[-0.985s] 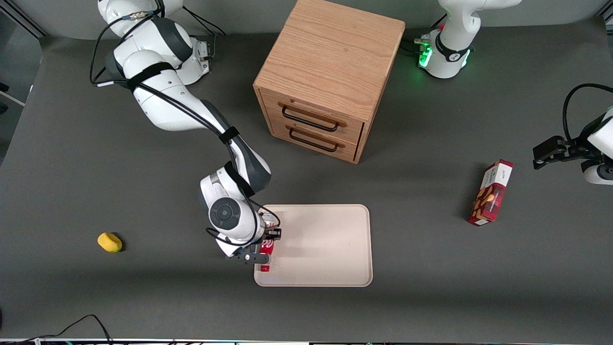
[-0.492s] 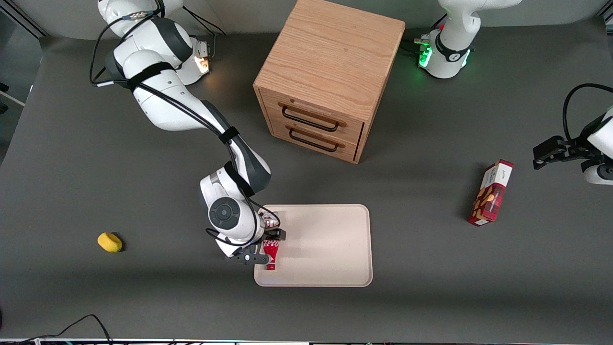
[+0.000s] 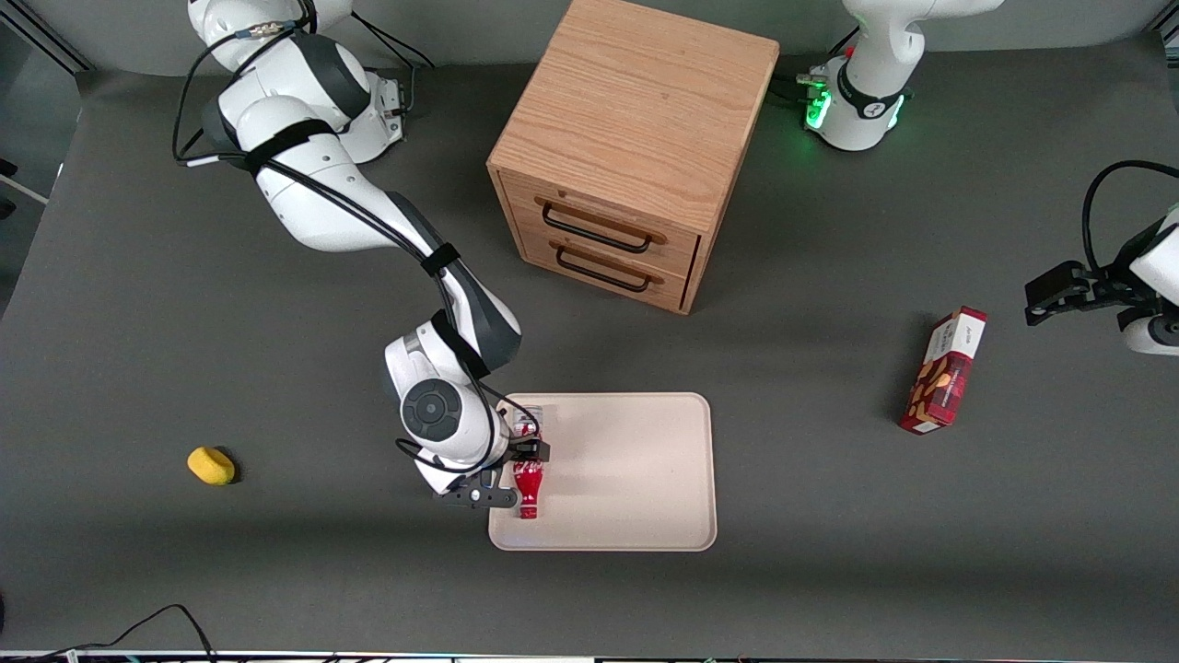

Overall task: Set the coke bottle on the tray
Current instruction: 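Lower the bottle onto the tray and open the right gripper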

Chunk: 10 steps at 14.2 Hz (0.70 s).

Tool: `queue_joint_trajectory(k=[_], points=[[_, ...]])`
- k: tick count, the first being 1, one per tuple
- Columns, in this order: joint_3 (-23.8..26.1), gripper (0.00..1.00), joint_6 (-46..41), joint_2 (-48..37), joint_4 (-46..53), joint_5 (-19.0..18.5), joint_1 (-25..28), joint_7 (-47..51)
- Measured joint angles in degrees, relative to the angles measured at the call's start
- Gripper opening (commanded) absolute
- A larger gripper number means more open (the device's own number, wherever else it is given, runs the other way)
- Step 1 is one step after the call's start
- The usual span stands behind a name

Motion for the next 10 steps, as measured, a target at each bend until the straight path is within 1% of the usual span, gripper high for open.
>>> queue_joint_trajectory(k=[10], points=[[-0.2, 1.00, 0.0, -0.3, 0.4, 0.0, -0.1, 0.0]])
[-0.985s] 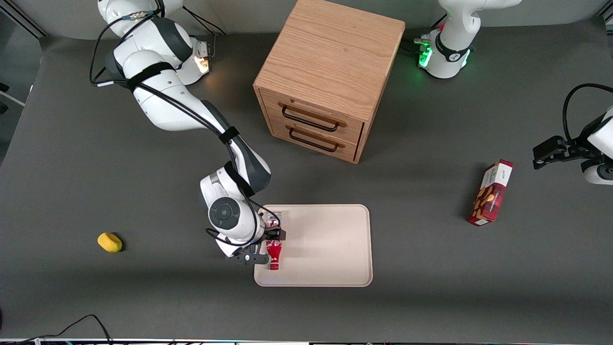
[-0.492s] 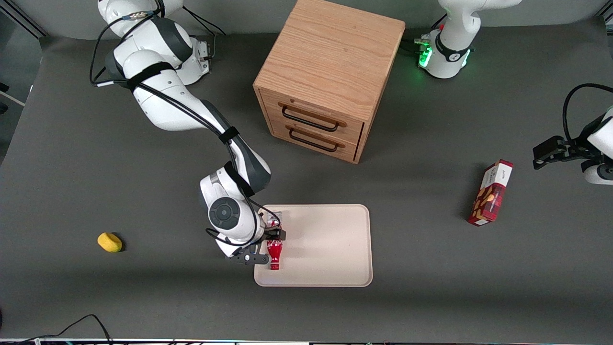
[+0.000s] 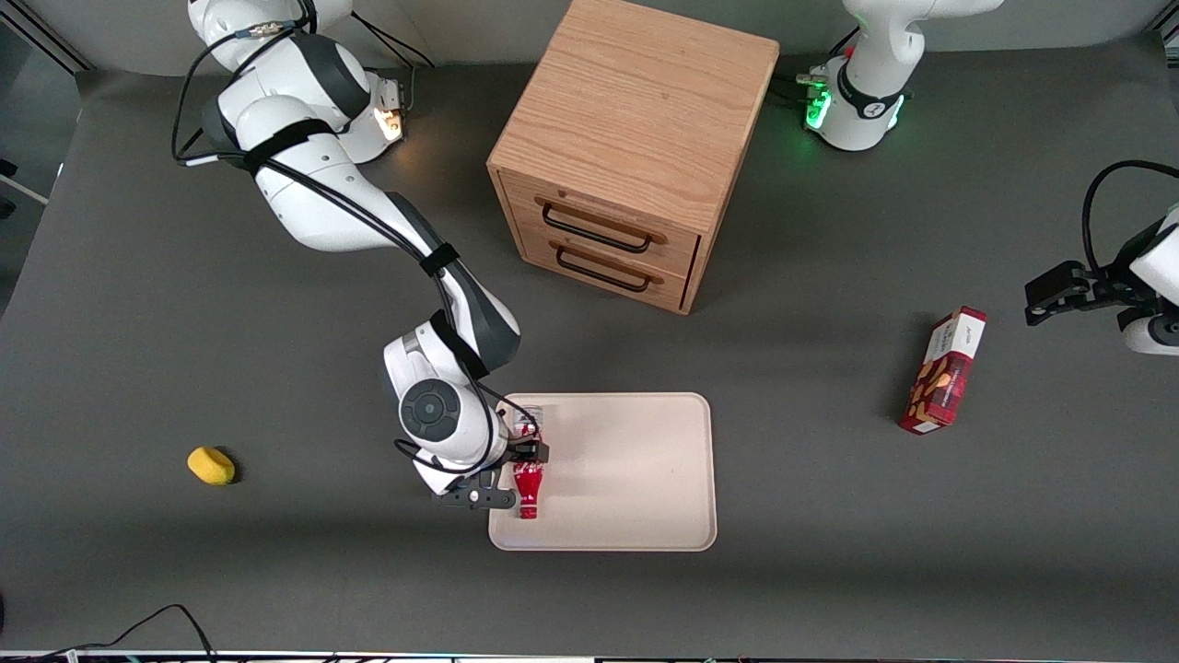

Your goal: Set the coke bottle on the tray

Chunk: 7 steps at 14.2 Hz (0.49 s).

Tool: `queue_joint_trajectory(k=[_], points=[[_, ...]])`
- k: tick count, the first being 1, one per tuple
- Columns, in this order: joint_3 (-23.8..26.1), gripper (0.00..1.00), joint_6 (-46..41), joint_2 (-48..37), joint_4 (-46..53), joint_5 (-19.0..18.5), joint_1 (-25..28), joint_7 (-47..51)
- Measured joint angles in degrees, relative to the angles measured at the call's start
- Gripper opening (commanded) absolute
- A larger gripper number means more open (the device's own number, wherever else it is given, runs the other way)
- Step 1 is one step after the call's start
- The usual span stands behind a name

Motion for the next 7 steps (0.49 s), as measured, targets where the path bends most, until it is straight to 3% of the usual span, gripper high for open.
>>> queue_joint_trajectory(k=[7], points=[[0.1, 1.00, -6.3, -3.0, 0.5, 0.0, -0.1, 0.0]])
